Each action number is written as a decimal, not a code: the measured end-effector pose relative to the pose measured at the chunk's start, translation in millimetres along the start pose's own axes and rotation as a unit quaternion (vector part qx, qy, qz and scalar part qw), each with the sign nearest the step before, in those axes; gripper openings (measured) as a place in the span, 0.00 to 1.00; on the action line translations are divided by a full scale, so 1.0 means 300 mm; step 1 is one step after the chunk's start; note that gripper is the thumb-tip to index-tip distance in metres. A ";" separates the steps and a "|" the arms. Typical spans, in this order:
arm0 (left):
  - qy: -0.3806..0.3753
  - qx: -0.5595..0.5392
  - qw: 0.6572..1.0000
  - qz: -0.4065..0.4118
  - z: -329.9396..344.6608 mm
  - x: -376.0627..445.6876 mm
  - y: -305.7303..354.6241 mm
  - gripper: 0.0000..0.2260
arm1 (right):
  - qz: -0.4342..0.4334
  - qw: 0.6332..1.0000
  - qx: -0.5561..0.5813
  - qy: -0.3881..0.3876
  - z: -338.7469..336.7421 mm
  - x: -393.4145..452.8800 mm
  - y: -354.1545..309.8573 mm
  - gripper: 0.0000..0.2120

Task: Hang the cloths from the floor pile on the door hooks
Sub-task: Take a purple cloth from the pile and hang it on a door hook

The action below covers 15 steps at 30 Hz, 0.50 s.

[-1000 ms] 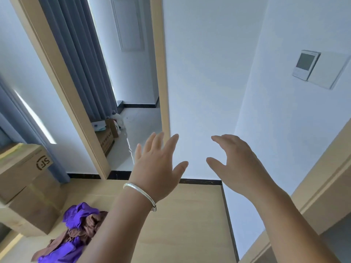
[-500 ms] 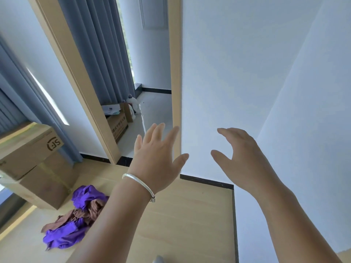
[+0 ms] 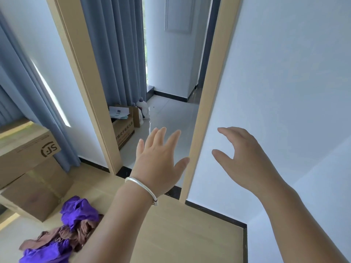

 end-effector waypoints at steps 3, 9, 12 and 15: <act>0.007 0.003 1.000 -0.020 -0.011 0.095 -0.109 0.30 | -0.021 1.000 0.007 -0.012 0.081 0.140 -0.051 0.25; 0.028 0.013 0.995 -0.090 -0.027 0.205 -0.326 0.31 | -0.082 0.994 0.027 -0.062 0.257 0.383 -0.166 0.26; 0.038 0.018 0.990 -0.136 -0.021 0.245 -0.439 0.31 | -0.122 0.988 0.036 -0.084 0.351 0.510 -0.232 0.26; 0.054 0.027 0.980 -0.190 -0.022 0.282 -0.554 0.31 | -0.169 0.978 0.050 -0.109 0.456 0.642 -0.309 0.26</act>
Point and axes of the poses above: each hand's wrist, its own x-axis towards the middle knuckle, its own z-axis out of the palm, y = z × x, the point moved 6 cm from there along x, towards the middle knuckle, and after that the axes turned 1 degree about -y, right-handed, at the moved point
